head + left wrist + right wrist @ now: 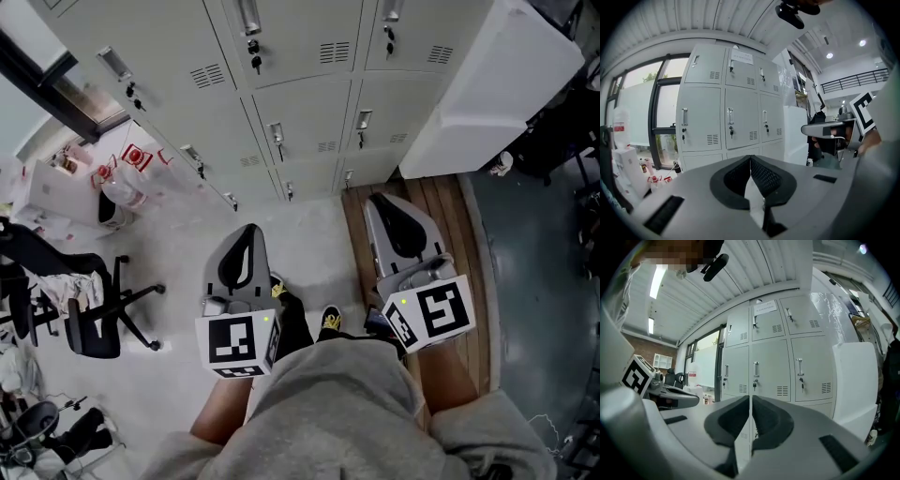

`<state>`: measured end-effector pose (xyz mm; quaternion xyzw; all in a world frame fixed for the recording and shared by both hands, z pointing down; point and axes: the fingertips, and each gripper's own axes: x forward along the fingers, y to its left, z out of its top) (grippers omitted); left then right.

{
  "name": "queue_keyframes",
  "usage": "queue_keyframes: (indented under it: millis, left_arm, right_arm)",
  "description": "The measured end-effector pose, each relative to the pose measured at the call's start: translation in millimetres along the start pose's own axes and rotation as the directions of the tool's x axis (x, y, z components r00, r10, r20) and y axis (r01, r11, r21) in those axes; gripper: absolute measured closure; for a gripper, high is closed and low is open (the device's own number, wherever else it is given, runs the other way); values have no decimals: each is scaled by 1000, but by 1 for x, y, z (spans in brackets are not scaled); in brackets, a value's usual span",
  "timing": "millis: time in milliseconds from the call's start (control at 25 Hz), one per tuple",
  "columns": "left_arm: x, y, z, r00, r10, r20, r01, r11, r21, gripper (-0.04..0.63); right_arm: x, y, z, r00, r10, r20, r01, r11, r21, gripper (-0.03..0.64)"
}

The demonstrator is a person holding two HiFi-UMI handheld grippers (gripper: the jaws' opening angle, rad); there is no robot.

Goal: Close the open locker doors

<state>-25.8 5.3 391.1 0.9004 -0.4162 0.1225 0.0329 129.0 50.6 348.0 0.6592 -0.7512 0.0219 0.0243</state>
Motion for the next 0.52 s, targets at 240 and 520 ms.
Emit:
queue_keyframes:
  millis: [240, 520]
  left_arm:
    - [-15, -12, -3, 1000, 14, 8, -14, 1000, -8, 586]
    - [-18, -15, 0, 1000, 21, 12, -21, 1000, 2, 586]
  right_arm:
    - [-17, 4, -1, 1000, 23, 9, -23, 1000, 5, 577]
    - [-19, 4, 4, 999, 34, 25, -35, 999, 5, 577]
